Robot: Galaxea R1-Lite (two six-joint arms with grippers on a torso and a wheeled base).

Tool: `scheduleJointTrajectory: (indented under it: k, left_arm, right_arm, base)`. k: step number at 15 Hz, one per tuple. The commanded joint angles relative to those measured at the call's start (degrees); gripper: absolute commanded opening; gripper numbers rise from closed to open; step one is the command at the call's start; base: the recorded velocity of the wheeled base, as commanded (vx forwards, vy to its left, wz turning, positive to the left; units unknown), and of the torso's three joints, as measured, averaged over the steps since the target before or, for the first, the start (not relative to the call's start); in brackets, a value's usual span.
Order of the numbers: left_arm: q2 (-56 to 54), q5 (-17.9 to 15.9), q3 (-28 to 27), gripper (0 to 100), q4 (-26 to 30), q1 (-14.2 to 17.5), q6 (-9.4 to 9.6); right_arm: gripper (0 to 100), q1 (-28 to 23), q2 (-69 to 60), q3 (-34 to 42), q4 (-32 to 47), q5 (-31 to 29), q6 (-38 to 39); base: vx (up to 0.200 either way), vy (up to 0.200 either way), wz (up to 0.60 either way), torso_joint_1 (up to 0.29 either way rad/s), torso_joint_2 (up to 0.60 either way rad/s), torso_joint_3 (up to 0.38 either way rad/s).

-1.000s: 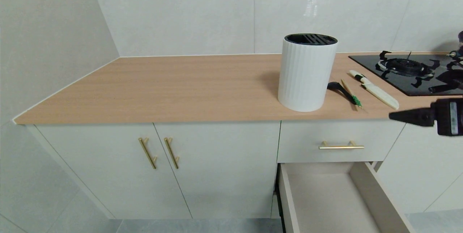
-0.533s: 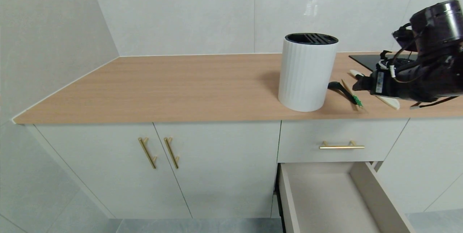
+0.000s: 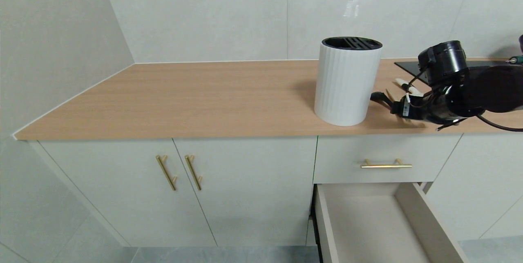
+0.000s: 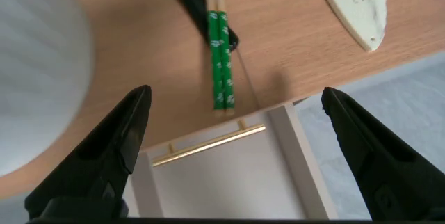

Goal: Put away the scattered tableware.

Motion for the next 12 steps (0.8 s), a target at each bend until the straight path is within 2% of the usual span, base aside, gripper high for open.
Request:
scheduleJointTrajectory:
  k: [1, 10, 11, 12]
  left_arm:
    - [0.02, 0.01, 0.00, 100, 0.00, 0.02, -0.02]
    - [0.02, 0.01, 0.00, 100, 0.00, 0.02, -0.02]
    - [0.02, 0.01, 0.00, 100, 0.00, 0.02, -0.02]
    - [0.02, 0.01, 0.00, 100, 0.00, 0.02, -0.02]
  right_arm:
    - [100, -0.46, 1.44, -0.07, -0.03, 0.08, -0.03]
    - [100, -0.55, 2.15, -0.16, -1.87, 0.43, 0.50]
    - [0, -0.55, 2.68, -0.07, -2.49, 0.43, 0.76]
    - [0, -0.55, 3.03, -0.16, -2.49, 0.43, 0.76]
  base:
    - [0.000, 0.000, 0.00, 0.000, 0.00, 0.000]
    - [0.000, 0.000, 0.00, 0.000, 0.00, 0.000]
    - [0.000, 0.000, 0.00, 0.000, 0.00, 0.000]
    - [0.000, 0.000, 0.00, 0.000, 0.00, 0.000]
